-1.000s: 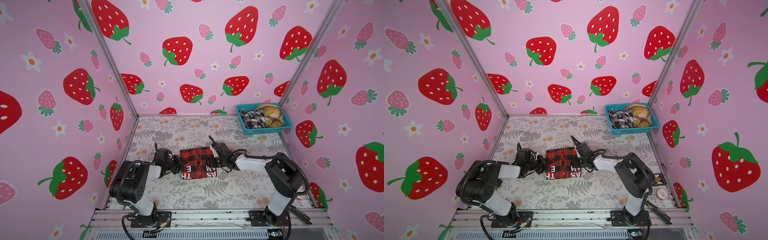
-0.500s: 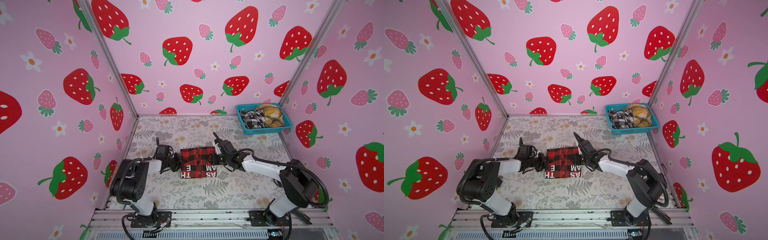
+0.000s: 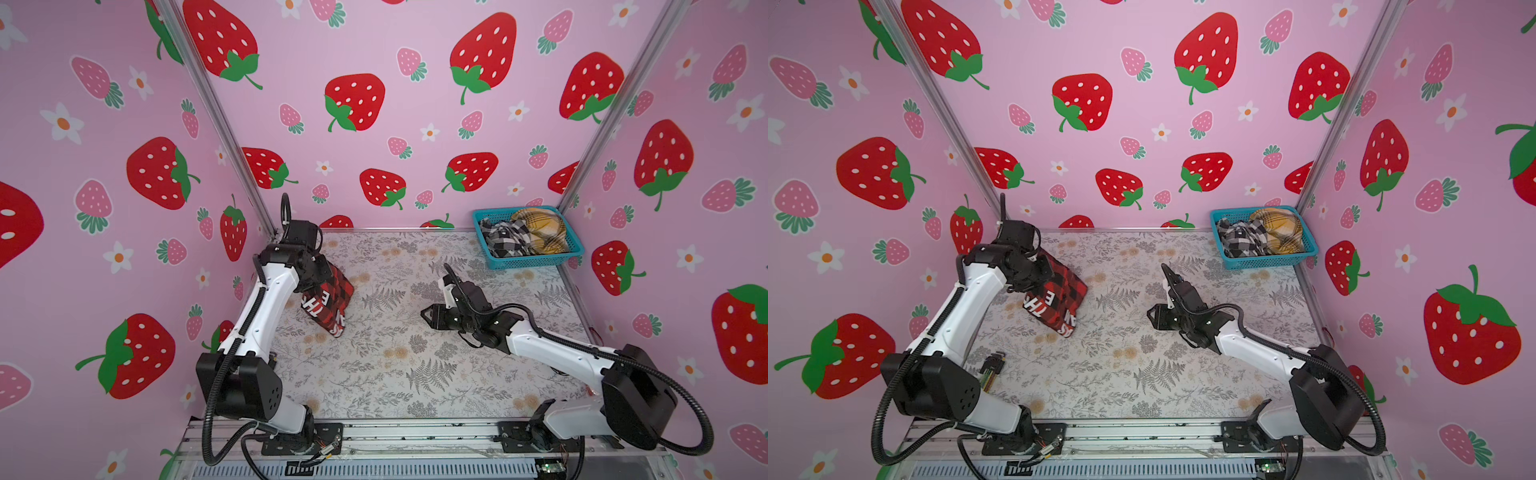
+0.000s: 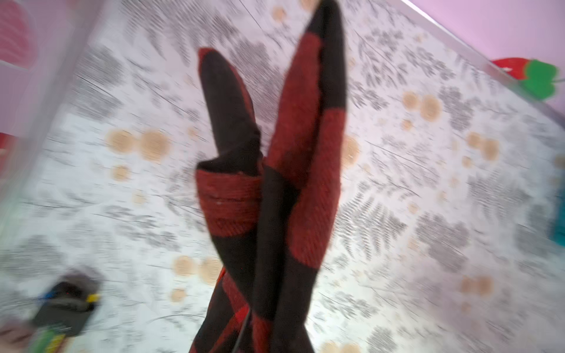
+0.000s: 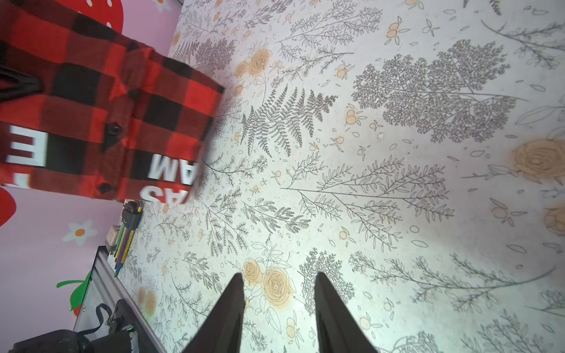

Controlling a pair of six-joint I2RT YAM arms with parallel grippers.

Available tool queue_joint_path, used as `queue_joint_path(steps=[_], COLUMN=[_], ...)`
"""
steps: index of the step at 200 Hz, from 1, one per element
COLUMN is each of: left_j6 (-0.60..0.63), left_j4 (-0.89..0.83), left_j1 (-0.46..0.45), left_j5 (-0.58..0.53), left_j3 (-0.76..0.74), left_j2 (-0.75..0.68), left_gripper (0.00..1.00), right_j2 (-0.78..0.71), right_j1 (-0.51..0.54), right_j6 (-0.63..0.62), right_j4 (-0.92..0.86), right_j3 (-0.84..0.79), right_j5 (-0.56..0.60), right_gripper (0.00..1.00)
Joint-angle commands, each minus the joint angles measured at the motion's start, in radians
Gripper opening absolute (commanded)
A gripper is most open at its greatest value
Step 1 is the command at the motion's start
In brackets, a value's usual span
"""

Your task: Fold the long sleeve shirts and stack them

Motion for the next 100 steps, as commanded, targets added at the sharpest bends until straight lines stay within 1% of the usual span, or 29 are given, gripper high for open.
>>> queue_joint_path(steps=[1,8,16,26,36,57,67,79,87,88,90,94,100], left_j6=[0.092,0.086,0.075,0.044,-0.013,-0.137,-0.195,-0.245,-0.282,-0.285,-0.289,-0.296,-0.316], left_j4=[-0.295,-0.326,-0.346,-0.369,-0.395,-0.386,-0.371,-0.343,-0.339,-0.338,-0.335,-0.329,-0.326], left_j1=[-0.071,-0.106,-0.147,-0.200,-0.259,-0.387,-0.448,-0.523,-0.576,-0.583,-0.597,-0.624,-0.663], left_j5=[-0.463,-0.537,-0.592,-0.633,-0.659,-0.645,-0.593,-0.505,-0.443,-0.434,-0.415,-0.380,-0.337], left_j3=[0.144,0.168,0.176,0.177,0.171,0.129,0.120,0.131,0.161,0.166,0.172,0.199,0.241], left_j2=[0.053,0.079,0.112,0.158,0.205,0.295,0.345,0.408,0.452,0.457,0.467,0.485,0.506], left_gripper=[0.00,0.00,0.00,0.00,0.00,0.00,0.00,0.00,0.26,0.28,0.34,0.44,0.53], right_j2=[-0.044,-0.057,-0.071,-0.091,-0.113,-0.176,-0.213,-0.257,-0.286,-0.289,-0.297,-0.313,-0.336], right_j1=[-0.014,-0.022,-0.031,-0.044,-0.062,-0.102,-0.119,-0.137,-0.150,-0.153,-0.156,-0.161,-0.171], right_j6=[0.029,0.034,0.040,0.047,0.053,0.061,0.064,0.067,0.067,0.067,0.068,0.067,0.067], right_j4=[-0.008,-0.003,0.003,0.009,0.011,0.010,0.007,-0.003,-0.018,-0.021,-0.026,-0.038,-0.055], right_j3=[-0.044,-0.059,-0.077,-0.099,-0.120,-0.163,-0.184,-0.205,-0.218,-0.219,-0.221,-0.227,-0.234], right_j5=[0.019,0.018,0.016,0.015,0.009,-0.004,-0.009,-0.014,-0.016,-0.016,-0.015,-0.014,-0.014], right_gripper=[0.40,0.40,0.40,0.39,0.39,0.39,0.39,0.42,0.50,0.50,0.51,0.56,0.60])
